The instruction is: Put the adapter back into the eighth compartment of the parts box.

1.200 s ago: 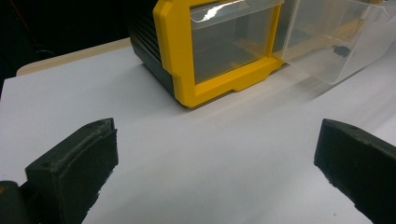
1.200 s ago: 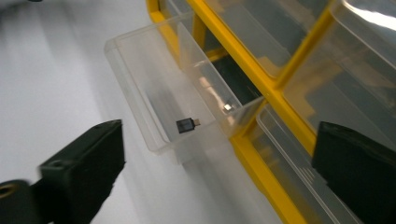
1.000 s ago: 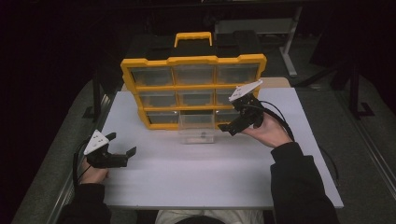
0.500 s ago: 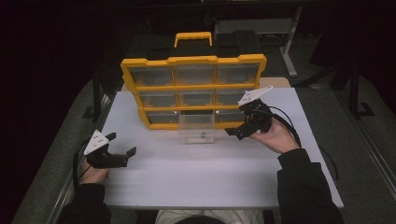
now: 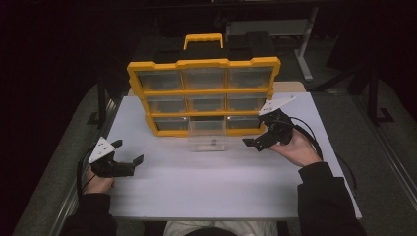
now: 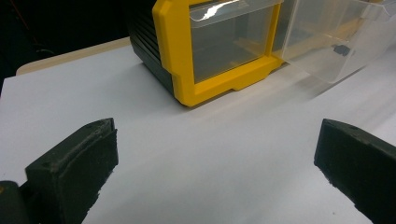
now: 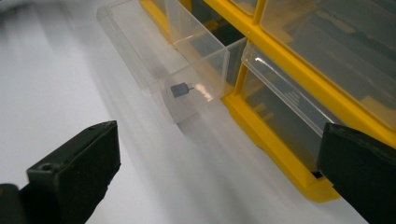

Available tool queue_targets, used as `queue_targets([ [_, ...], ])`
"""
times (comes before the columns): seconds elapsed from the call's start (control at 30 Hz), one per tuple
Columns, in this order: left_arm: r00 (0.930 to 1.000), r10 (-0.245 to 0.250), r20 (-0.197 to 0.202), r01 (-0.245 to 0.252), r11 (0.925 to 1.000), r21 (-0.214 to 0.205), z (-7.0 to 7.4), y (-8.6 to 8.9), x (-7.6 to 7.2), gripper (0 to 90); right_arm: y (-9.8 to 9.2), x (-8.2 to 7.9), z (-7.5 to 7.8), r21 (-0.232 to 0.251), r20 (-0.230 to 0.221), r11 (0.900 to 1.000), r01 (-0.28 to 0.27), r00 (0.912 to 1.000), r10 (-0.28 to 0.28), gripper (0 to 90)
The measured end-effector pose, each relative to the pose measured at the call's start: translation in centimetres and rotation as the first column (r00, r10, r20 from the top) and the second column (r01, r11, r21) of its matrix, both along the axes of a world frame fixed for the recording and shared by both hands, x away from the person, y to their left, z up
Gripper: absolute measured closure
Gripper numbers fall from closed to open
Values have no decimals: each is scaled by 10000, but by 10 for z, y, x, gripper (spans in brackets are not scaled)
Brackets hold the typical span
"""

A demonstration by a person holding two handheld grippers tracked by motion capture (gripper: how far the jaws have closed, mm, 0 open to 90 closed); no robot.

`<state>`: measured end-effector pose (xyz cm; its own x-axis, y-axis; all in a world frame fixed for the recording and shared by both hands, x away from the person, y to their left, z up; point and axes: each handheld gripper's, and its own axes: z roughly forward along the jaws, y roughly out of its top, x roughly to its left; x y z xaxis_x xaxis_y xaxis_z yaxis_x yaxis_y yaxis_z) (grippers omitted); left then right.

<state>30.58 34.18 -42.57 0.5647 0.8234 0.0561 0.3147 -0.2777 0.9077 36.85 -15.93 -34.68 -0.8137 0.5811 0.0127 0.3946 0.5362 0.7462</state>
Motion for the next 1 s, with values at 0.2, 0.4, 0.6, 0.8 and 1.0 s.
queue_targets([
  [0.2,10000,4,2,-4,10000,7,0,0,0,0,-5,-3,-5,20,-3,10000,-3,10000,3,0],
  [0.4,10000,2,0,-2,10000,12,0,0,0,0,-10,-7,-10,122,-4,9999,46,10000,-46,0],
  [0.6,10000,8,2,-8,10000,16,0,0,0,0,-17,-10,-17,209,-91,9997,134,9999,-132,0],
  [0.8,10000,-1,-3,1,10000,33,0,0,0,0,-23,-14,-22,378,-168,9990,236,9996,-230,0],
  [1.0,10000,7,2,-7,10000,15,0,0,0,0,-30,-18,-28,530,-261,9980,346,9991,-332,0],
])
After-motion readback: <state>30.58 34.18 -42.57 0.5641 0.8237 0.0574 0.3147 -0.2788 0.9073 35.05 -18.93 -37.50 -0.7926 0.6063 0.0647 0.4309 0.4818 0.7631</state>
